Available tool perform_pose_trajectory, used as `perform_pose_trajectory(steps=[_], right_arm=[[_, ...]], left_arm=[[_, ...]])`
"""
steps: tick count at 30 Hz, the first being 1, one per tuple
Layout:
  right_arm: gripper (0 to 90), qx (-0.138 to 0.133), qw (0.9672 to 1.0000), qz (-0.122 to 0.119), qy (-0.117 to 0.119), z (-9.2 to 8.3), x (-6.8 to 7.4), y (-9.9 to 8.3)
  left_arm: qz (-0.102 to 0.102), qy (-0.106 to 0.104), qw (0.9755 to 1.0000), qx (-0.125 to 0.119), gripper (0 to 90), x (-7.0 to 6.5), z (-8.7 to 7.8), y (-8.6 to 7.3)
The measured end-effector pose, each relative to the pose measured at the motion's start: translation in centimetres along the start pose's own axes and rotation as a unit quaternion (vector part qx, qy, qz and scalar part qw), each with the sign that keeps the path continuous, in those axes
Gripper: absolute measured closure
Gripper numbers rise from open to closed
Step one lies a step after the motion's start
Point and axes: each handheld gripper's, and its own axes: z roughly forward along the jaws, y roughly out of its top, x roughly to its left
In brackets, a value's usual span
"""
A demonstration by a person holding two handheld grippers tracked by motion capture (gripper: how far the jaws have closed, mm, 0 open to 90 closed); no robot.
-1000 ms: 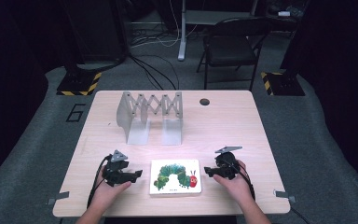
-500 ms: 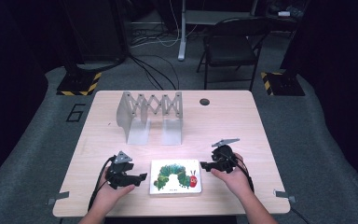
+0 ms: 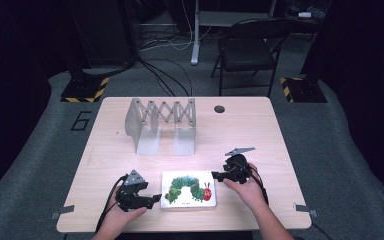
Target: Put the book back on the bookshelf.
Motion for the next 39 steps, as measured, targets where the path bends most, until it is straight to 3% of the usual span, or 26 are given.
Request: perform_pose_trajectory(steps=[3, 14, 19, 27, 39], right_arm=[[37.7, 0.003, 1.0000, -0.007, 0.000, 0.3, -0.1, 0.0], [38.7, 0.014, 0.9997, -0.019, 0.004, 1.4, 0.3, 0.4], [38.7, 0.020, 0.9997, -0.004, 0.009, 1.8, 0.6, 0.4], [38.7, 0.022, 0.9995, -0.016, 0.018, 2.7, 0.6, 0.3], [38.7, 0.033, 0.9991, -0.007, 0.027, 3.4, 0.7, 0.2]], left_arm=[[0.010, 0.001, 0.9999, 0.001, 26.8, -0.3, 0.2, -0.2], [0.014, -0.002, 0.9998, 0.012, 28.5, -1.1, 0.7, -0.8], [0.020, -0.005, 0.9997, 0.013, 27.4, -1.5, 1.0, -0.9], [0.033, -0.021, 0.9989, 0.025, 26.9, -2.4, 1.6, -1.0], [0.046, -0.022, 0.9983, 0.029, 28.7, -3.1, 2.4, -0.9]])
